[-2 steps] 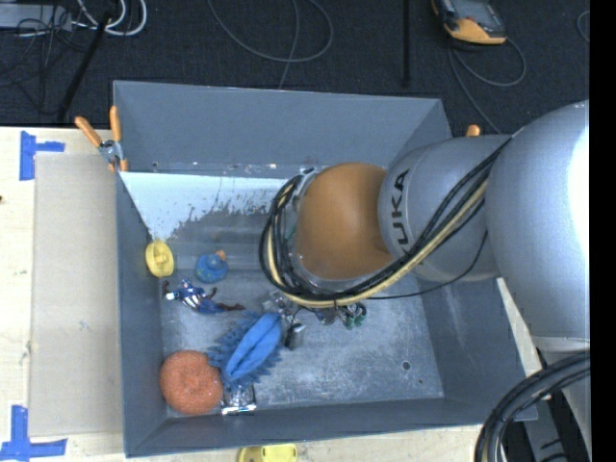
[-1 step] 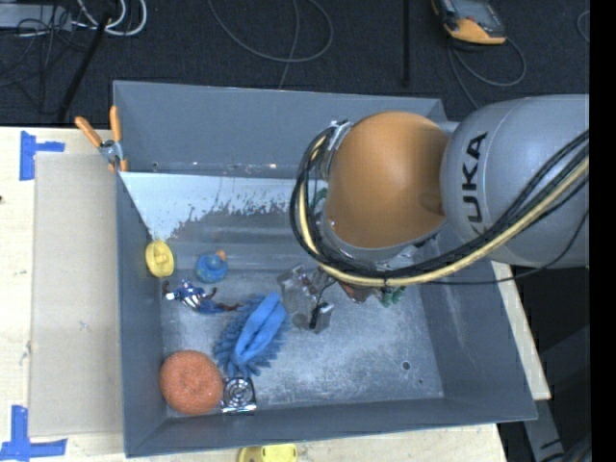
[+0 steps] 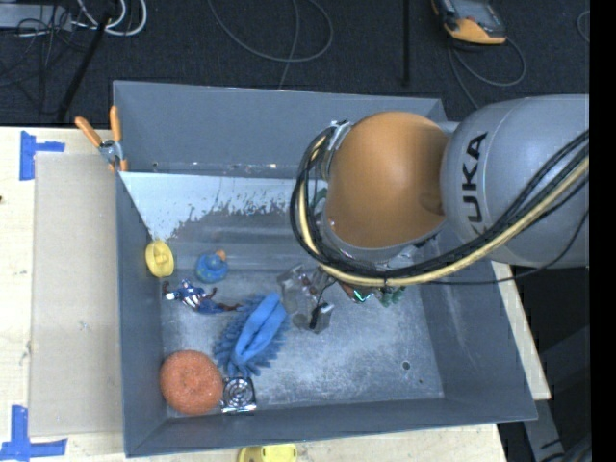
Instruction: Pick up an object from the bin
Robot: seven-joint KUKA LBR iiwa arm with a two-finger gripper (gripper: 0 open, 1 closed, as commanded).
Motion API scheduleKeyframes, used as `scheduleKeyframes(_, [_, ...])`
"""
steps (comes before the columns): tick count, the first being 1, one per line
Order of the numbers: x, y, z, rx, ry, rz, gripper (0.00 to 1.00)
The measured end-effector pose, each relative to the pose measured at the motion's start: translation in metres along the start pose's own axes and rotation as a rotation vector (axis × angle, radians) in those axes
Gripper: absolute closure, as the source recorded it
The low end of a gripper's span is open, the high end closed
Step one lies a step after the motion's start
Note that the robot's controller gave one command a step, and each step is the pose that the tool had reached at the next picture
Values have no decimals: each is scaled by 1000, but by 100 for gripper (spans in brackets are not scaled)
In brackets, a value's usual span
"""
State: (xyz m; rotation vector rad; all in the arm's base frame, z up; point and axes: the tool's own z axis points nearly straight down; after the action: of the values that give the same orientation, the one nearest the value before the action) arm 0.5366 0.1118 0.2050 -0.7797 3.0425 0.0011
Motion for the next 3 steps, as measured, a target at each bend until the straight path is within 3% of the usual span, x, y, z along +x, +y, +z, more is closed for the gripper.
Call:
scheduleKeyframes(1, [0,0,0,0,0,0,0])
scheduleKeyframes(2, [-22,39,3,2,-2,-53,0])
scheduleKeyframes(3, [-47,52,26,-2,-4,-67,0])
